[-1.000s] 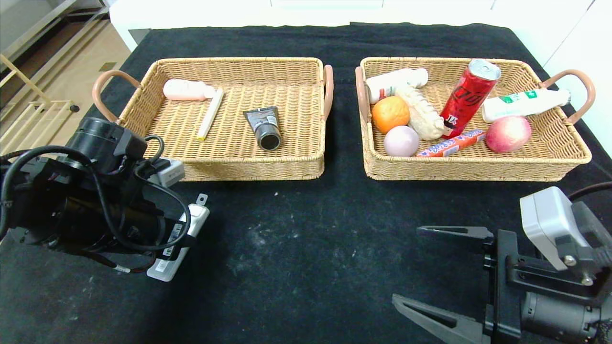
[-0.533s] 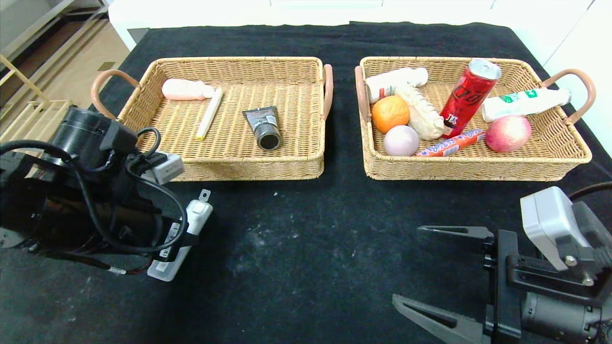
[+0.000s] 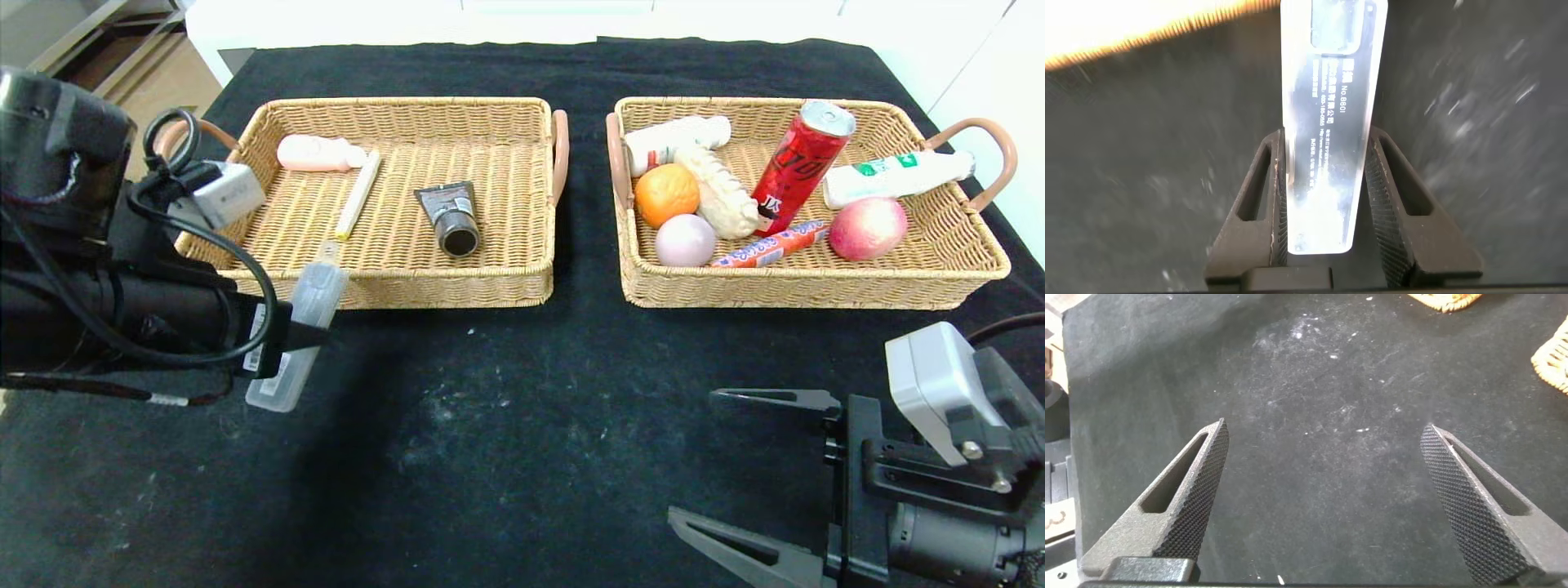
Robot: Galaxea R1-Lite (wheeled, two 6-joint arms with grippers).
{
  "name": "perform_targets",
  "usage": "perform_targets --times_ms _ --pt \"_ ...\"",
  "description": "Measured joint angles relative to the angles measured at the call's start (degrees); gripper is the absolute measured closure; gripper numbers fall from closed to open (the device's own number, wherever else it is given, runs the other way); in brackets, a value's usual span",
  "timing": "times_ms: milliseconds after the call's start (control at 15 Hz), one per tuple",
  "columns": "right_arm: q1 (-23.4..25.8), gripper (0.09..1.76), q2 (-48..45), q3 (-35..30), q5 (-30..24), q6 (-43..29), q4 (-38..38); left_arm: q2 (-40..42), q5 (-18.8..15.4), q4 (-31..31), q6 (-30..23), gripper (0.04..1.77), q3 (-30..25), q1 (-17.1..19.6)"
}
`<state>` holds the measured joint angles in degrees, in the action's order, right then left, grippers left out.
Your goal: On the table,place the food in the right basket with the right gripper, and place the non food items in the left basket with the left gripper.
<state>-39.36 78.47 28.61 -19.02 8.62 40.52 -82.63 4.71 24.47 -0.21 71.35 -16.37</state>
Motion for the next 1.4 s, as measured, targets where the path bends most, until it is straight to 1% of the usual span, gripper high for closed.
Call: perform_targets --times_ms 267,600,867,1067,1400 --pt "-0.10 0.14 0.00 0.00 0.04 0.02 0.05 -2.35 -0.49 -1.23 -0.10 1.15 8.63 -0.09" --pt "-0.16 0.14 -0.28 -0.06 0.00 0.00 0.11 -8.72 -0.44 -1.38 -0.28 1.15 19.08 -0.07" --pt "-0.21 0.14 -0.44 -0.12 0.02 0.02 0.18 -13.43 -0.02 -1.40 -0.30 1.15 26.17 -0.07" --pt "-0.16 0.14 -0.61 -0.12 0.02 0.00 0.21 -16.27 0.35 -1.43 -0.30 1.15 29.83 -0.11" --pt "-0.18 0.14 -0.77 -0.11 0.00 0.02 0.21 -19.97 0.59 -1.56 -0.34 1.15 34.02 0.45"
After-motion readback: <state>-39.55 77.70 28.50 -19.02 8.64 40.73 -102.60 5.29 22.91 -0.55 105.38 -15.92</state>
